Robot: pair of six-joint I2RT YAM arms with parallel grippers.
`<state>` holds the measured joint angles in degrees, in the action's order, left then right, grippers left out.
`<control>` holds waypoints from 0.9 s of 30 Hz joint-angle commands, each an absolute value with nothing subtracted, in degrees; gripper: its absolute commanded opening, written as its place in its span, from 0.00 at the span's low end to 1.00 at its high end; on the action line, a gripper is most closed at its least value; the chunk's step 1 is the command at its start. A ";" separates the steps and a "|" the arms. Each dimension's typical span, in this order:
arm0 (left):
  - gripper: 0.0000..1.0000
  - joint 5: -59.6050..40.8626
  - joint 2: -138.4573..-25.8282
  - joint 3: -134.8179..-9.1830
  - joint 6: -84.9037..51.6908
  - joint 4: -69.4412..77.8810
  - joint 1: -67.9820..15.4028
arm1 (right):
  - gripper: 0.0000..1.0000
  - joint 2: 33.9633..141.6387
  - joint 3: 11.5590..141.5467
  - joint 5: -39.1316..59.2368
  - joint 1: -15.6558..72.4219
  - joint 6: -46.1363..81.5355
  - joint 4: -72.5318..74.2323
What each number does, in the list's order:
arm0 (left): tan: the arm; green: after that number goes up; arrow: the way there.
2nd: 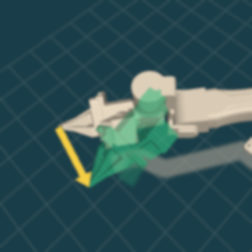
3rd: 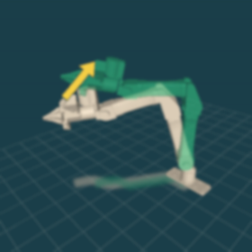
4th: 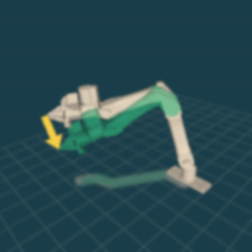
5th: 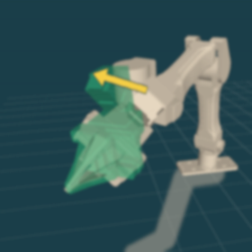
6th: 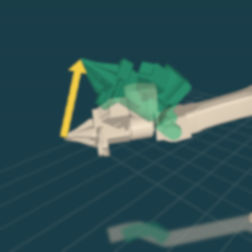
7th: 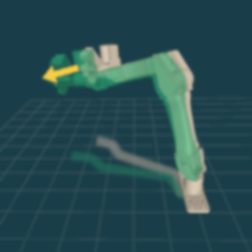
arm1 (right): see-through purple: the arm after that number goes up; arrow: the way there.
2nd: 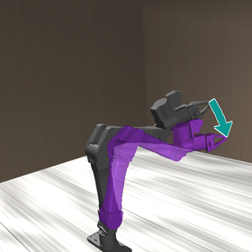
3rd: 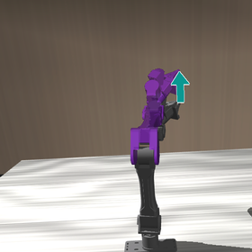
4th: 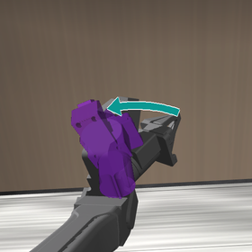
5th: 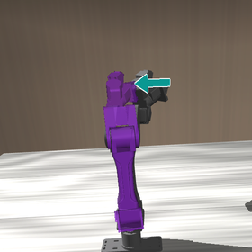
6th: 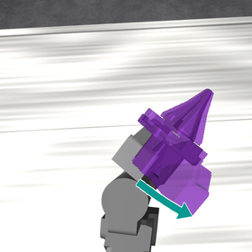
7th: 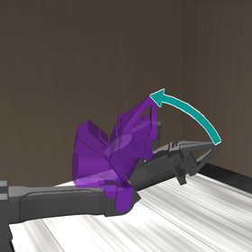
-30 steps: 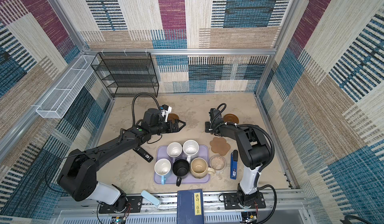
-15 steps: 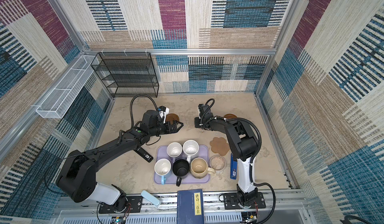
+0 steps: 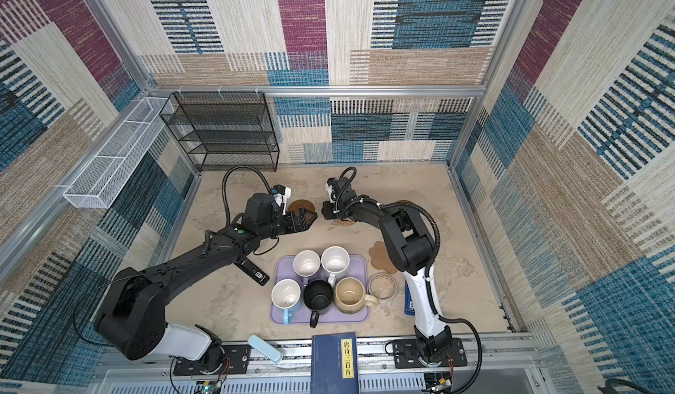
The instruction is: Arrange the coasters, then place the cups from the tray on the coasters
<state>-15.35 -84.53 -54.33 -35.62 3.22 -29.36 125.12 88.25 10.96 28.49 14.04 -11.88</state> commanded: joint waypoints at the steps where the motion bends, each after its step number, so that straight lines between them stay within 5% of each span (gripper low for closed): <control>1: 1.00 -15.97 -84.72 -54.67 -36.13 4.92 -29.25 | 0.40 123.49 87.62 8.66 28.84 13.49 -12.61; 10: 1.00 -16.48 -84.30 -54.93 -35.42 4.36 -29.27 | 0.44 115.18 81.34 3.45 27.66 13.07 -10.68; 27: 1.00 -18.04 -86.73 -55.33 -36.74 5.94 -29.23 | 0.38 120.21 80.48 7.91 26.69 14.24 -12.21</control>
<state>-17.41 -86.87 -54.94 -36.05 4.21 -29.26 119.66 80.25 6.15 26.28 13.26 -13.06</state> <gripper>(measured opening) 0.997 0.385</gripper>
